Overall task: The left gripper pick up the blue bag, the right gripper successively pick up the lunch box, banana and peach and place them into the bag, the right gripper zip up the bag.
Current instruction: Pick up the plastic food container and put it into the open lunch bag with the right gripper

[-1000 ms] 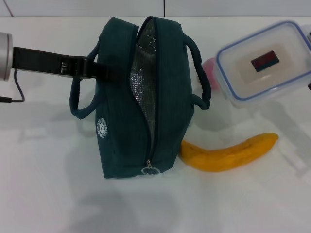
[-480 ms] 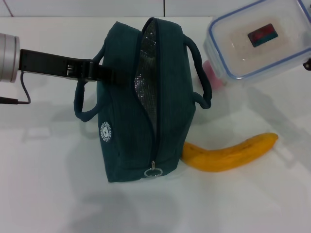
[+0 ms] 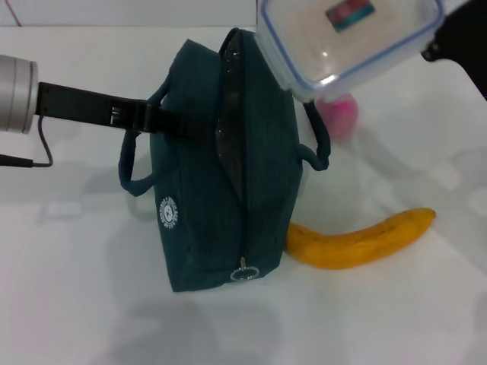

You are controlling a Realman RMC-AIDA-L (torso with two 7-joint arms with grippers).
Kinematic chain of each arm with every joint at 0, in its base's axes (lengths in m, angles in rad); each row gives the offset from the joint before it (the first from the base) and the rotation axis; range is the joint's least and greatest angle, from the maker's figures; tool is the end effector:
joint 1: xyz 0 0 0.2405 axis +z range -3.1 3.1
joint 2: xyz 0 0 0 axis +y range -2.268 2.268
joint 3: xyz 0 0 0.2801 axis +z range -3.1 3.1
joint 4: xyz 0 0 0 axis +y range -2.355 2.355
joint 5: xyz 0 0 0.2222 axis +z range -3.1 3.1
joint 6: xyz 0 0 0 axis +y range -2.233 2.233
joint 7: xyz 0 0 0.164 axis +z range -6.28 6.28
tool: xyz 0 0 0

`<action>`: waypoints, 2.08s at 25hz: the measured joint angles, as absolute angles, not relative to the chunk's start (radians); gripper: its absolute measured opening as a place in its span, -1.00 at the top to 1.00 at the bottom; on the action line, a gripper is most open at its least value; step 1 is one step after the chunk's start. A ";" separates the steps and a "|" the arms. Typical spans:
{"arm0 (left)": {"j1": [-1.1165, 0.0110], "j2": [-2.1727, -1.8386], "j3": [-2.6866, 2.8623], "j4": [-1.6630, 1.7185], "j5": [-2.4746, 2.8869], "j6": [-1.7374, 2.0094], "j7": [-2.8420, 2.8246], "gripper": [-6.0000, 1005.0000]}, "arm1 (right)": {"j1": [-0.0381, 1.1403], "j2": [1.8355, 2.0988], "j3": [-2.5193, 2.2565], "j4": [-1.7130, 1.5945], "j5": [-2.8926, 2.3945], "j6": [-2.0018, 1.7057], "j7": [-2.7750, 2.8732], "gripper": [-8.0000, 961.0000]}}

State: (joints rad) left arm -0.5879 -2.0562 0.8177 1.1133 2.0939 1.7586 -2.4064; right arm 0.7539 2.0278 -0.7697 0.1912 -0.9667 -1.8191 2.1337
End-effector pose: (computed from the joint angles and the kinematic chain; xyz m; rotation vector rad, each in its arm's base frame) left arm -0.2101 0.3743 0.0290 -2.6902 -1.4218 -0.4854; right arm 0.2044 0.3724 -0.0163 1.2501 -1.6202 -1.8532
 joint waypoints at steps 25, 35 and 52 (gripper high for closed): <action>-0.586 -2.049 0.819 1.109 2.085 1.762 -2.405 0.86 | 0.790 2.028 -0.316 0.216 -1.517 -1.537 1.925 0.57; -0.579 -2.043 0.818 1.109 2.084 1.760 -2.406 0.86 | 0.758 2.028 -0.317 0.219 -1.526 -1.493 1.900 0.55; -0.589 -2.050 0.822 1.107 2.085 1.759 -2.404 0.86 | 0.868 2.028 -0.311 0.237 -1.585 -1.459 1.808 0.52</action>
